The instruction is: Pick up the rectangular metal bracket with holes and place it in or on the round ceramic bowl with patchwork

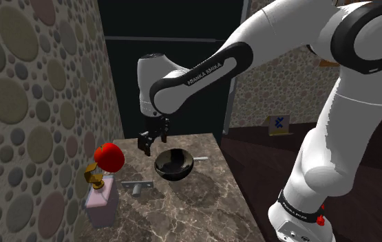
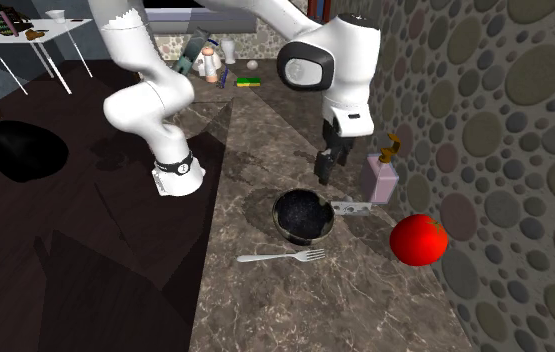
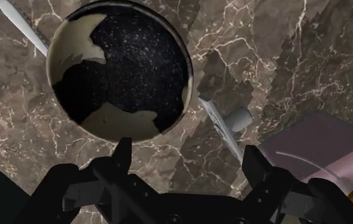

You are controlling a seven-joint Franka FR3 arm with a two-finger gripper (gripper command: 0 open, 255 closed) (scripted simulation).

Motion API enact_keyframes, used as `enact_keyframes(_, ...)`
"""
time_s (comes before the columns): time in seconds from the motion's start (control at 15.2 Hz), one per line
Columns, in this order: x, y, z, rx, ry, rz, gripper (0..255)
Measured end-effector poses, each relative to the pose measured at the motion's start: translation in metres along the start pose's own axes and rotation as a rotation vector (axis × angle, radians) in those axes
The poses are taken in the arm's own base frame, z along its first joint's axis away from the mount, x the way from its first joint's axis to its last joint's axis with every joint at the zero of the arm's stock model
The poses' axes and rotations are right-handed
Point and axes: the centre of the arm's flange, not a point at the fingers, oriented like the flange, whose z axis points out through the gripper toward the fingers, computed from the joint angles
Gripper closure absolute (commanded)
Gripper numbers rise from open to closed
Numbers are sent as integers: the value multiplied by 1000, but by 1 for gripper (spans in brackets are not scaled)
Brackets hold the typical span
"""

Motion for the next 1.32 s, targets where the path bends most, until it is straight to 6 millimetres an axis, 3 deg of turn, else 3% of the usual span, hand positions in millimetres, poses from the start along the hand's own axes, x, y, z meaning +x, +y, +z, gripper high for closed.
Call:
enact_keyframes(0.79,52,-88,127,-43,-70,-131,0)
enact_keyframes(1.32,51,-93,169,-46,-74,-138,0)
